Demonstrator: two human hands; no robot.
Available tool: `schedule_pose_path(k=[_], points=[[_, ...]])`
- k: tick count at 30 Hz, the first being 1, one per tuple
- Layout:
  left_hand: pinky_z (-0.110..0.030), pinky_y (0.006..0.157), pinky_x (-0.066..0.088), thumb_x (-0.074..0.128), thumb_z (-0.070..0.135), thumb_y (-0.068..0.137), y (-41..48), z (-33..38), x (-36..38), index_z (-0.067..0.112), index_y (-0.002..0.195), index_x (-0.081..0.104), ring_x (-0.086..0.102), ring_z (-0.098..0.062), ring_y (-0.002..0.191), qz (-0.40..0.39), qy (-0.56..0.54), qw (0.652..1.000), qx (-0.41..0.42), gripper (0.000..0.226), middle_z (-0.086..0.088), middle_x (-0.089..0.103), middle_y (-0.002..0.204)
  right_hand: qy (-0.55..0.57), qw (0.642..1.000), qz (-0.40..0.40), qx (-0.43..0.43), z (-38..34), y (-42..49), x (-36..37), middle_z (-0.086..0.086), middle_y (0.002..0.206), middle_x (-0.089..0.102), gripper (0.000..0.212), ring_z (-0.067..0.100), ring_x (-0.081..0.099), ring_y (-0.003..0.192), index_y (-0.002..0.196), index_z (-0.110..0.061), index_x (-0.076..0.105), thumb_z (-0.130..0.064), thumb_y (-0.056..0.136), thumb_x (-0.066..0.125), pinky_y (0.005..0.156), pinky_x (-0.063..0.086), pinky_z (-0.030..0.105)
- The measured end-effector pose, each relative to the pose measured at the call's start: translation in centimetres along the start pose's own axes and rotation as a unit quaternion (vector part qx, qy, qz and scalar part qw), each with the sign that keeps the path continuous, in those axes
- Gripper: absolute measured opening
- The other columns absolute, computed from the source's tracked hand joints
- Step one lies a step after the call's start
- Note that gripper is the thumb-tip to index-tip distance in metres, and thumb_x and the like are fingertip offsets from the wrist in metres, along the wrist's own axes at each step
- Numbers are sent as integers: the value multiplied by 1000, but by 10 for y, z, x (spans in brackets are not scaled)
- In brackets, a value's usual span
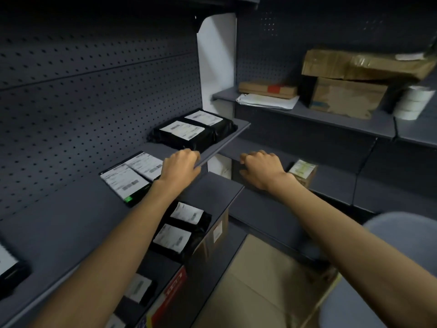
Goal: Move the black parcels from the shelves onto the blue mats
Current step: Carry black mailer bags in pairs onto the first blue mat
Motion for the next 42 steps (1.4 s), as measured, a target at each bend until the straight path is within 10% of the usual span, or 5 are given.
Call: schedule_pose_path(k=[13,32,42], points=[[-46,77,50,59,42,94,130,-38,52,12,124,61,59,-33,110,18,8,986,-163,42,-10,61,121,56,998,5,-32,37,190,29,14,134,51,48,34,46,126,132,-6,45,-40,97,48,97,41,44],[-43,106,37,41,60,95,196,-72,108,31,145,42,36,-20,134,-49,-54,981,-177,58,8,41,144,96,985,-107,-100,34,345,85,19,159,14,98,41,22,142,155,-6,6,-68,89,43,116,21,52],[-53,105,38,44,91,67,199,-50,109,14,142,29,31,-35,136,-46,0,845,-533,108,-11,29,146,171,957,-163,-169,46,390,103,20,156,15,135,37,20,143,153,-1,-1,-74,64,70,115,26,49]])
Point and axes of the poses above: each hand's wrist, its own y-axis towards the middle knuckle, its own x-axis out of the palm, z = x × y, the point moved 8 cm from there along y, towards the middle knuckle
